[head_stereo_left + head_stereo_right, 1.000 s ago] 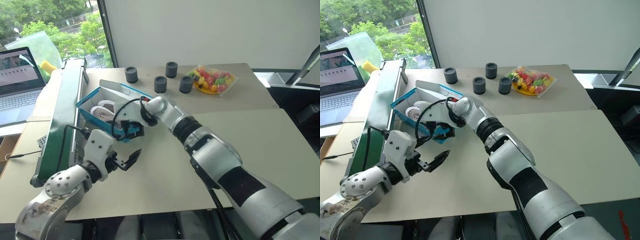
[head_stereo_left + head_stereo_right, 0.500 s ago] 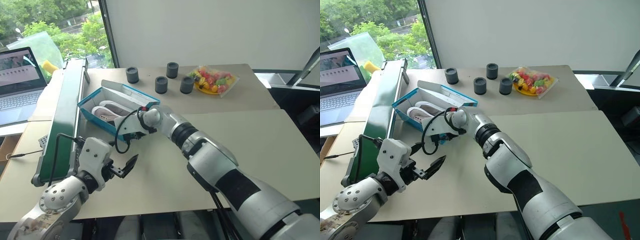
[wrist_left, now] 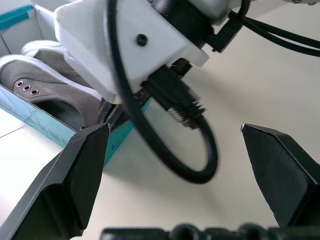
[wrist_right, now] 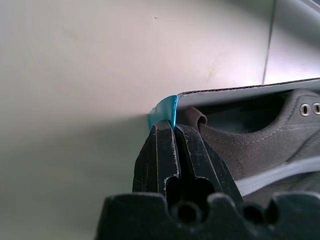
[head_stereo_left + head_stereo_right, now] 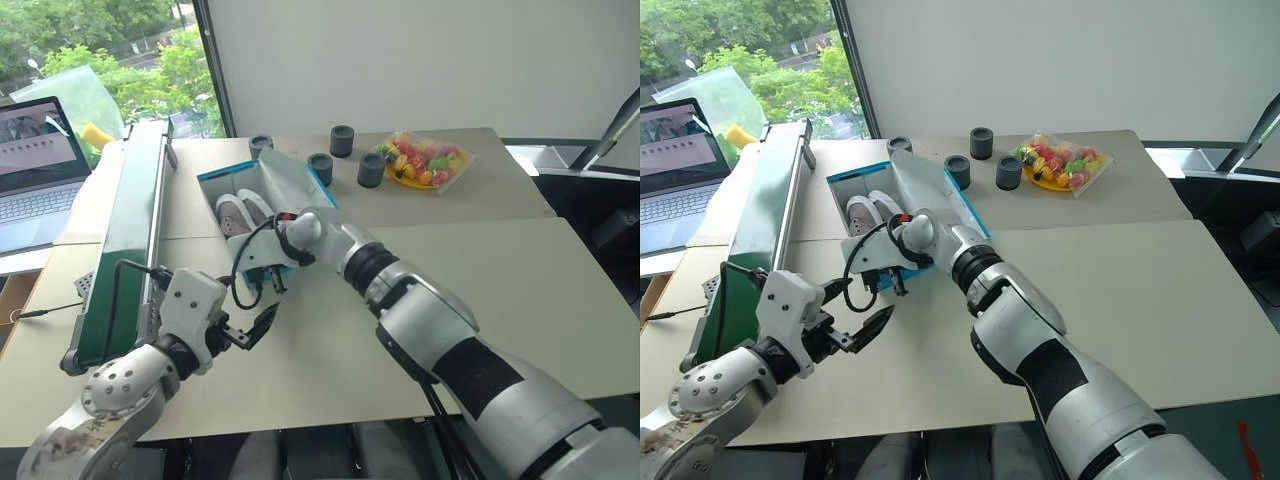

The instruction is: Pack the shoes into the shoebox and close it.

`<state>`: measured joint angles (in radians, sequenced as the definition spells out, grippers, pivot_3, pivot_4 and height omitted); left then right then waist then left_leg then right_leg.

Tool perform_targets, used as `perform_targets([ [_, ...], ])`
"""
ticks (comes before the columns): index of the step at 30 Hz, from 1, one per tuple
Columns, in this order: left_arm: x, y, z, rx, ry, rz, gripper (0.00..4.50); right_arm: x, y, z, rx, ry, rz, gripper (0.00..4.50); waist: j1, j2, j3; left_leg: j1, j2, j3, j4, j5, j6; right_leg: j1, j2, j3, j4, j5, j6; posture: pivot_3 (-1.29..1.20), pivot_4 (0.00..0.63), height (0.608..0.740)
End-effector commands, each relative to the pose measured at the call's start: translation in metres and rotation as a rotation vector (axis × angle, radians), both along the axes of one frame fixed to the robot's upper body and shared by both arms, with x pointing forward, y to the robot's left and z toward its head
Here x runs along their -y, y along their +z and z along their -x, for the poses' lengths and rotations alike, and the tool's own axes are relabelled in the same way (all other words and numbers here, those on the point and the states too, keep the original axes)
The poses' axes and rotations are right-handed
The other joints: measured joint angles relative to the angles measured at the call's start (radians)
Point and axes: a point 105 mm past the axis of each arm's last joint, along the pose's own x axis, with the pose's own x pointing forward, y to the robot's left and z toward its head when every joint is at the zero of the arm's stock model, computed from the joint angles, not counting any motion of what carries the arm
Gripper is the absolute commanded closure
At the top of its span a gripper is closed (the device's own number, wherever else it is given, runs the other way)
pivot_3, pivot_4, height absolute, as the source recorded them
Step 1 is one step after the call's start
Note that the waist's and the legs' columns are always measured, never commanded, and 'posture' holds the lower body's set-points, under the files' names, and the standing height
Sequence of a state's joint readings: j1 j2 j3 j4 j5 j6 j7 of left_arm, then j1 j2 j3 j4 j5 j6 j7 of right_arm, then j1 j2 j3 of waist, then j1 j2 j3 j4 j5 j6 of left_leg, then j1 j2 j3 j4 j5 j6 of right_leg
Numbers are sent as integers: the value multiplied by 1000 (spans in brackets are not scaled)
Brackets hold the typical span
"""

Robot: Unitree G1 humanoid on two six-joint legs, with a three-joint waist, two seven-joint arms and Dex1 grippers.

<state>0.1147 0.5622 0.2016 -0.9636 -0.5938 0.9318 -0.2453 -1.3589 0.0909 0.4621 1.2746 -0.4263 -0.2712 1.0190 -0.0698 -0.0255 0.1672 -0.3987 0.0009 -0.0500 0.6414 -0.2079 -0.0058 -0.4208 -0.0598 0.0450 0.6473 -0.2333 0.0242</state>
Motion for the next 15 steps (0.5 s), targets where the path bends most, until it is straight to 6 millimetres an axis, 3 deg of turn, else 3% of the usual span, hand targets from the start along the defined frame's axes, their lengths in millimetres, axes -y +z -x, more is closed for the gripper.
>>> perform_targets([
  [1, 3, 6, -4, 41, -18, 6, 0, 14, -6, 12, -149, 53, 44, 4389, 1, 0, 0, 0, 0, 0, 0, 0, 0, 0, 0, 0, 0, 0, 0, 0, 150, 728],
  [9, 12, 5, -12, 44, -68, 23, 0, 49, 17, 14, -211, 2, 8, 4389, 10, 0, 0, -1, 0, 0, 0, 0, 0, 0, 0, 0, 0, 0, 0, 0, 150, 728],
  [15, 13, 5, -16, 46, -83, 18, 0, 71, 31, 27, -227, -72, -47, 4389, 27, 0, 0, -3, 0, 1, 1, 0, 0, -2, 0, -1, 0, 0, 0, 0, 150, 728],
])
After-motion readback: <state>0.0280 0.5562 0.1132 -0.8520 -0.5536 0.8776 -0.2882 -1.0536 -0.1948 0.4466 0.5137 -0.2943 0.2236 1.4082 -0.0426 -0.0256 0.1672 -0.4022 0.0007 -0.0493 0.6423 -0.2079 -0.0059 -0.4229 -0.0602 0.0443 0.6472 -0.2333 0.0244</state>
